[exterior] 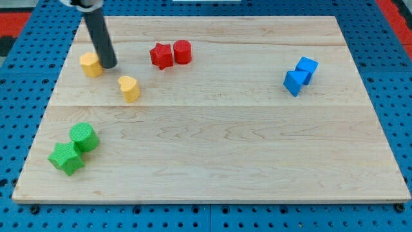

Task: Move the yellow heart to the bottom right of the yellow hexagon

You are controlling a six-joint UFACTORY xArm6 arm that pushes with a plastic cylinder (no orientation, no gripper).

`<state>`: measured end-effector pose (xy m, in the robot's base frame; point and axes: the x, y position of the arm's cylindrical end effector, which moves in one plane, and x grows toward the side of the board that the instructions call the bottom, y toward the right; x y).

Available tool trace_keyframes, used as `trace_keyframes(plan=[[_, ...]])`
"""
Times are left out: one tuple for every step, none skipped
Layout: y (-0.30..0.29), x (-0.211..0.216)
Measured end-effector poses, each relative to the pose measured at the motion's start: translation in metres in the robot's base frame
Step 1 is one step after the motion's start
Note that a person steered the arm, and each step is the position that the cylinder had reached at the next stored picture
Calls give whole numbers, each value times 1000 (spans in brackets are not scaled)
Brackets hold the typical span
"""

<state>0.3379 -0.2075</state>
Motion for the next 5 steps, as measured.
trace_keyframes(plan=[[31, 10], [65, 18], [97, 65], [124, 110], [73, 101]])
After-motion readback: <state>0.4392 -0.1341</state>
